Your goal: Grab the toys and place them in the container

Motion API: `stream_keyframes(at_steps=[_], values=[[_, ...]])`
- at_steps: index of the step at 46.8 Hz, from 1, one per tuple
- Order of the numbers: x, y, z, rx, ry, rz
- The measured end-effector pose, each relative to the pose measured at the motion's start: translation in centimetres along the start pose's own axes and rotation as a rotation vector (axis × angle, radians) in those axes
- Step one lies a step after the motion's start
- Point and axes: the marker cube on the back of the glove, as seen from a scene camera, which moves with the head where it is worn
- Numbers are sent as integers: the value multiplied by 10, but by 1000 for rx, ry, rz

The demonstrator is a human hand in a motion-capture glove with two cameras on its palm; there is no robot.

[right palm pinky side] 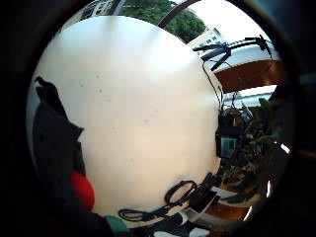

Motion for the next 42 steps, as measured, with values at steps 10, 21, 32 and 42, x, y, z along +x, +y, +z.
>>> stream_keyframes(at_steps=[10,21,32,42], values=[[-49,-16,-107,154,29,-79],[-142,-24,-226,251,40,-323],[-255,-40,-272,319,76,-476],[-404,-55,-259,272,1,-431]])
